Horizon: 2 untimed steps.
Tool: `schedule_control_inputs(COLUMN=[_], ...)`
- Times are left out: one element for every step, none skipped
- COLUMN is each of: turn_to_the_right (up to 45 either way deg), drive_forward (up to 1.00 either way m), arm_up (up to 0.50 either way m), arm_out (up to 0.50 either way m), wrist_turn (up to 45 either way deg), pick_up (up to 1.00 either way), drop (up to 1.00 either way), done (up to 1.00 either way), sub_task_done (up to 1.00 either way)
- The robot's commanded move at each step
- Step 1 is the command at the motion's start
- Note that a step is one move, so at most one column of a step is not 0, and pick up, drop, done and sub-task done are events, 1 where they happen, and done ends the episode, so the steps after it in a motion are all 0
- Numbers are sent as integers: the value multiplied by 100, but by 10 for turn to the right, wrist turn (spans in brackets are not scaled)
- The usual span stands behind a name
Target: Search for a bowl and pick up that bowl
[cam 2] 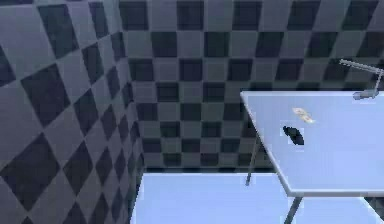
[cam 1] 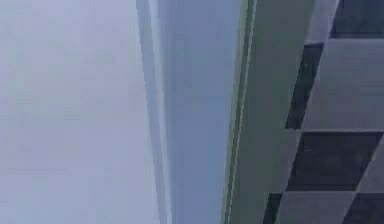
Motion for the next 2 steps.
schedule_control_inputs(turn_to_the_right=[-450, -450], drive_forward=[0, 0], arm_up=[0, 0], arm_out=[0, 0], wrist_turn=[0, 0], pick_up=[0, 0], drop=[0, 0], done=[0, 0], sub_task_done=[0, 0])
